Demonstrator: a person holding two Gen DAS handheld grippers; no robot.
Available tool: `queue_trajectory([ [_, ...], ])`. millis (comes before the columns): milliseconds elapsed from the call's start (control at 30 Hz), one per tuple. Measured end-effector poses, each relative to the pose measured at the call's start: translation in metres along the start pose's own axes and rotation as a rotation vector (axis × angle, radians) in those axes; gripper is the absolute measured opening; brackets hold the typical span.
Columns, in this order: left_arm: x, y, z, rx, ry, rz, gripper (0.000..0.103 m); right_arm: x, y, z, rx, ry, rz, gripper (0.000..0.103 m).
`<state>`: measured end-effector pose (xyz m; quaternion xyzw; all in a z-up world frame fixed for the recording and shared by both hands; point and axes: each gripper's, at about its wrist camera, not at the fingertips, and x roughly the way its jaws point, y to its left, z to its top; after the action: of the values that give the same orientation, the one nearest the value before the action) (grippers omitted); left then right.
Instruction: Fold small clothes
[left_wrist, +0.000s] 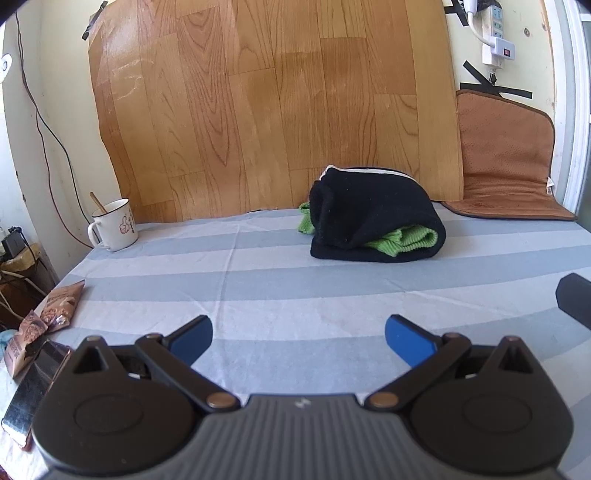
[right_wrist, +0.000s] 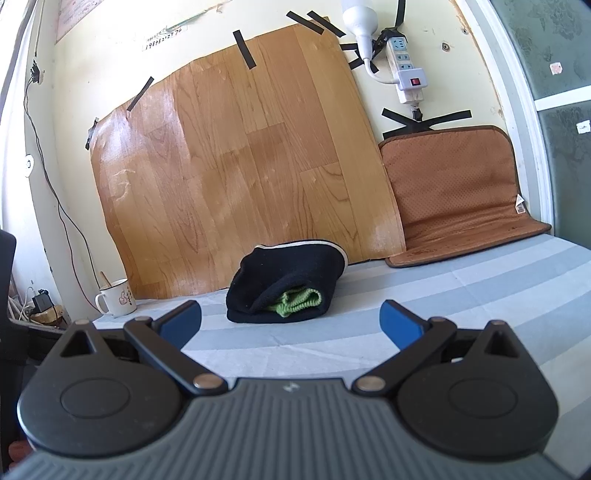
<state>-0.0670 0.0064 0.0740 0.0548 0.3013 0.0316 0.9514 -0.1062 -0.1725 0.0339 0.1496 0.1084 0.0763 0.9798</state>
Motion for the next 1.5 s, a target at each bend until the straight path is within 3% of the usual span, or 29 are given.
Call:
queue_trajectory([
  [1500, 0.032, -0.039, -0.011, 0.149, 0.090, 0.061, 0.103, 0.008, -0.026, -0.015, 0.090, 0.031, -0.022, 0.103],
])
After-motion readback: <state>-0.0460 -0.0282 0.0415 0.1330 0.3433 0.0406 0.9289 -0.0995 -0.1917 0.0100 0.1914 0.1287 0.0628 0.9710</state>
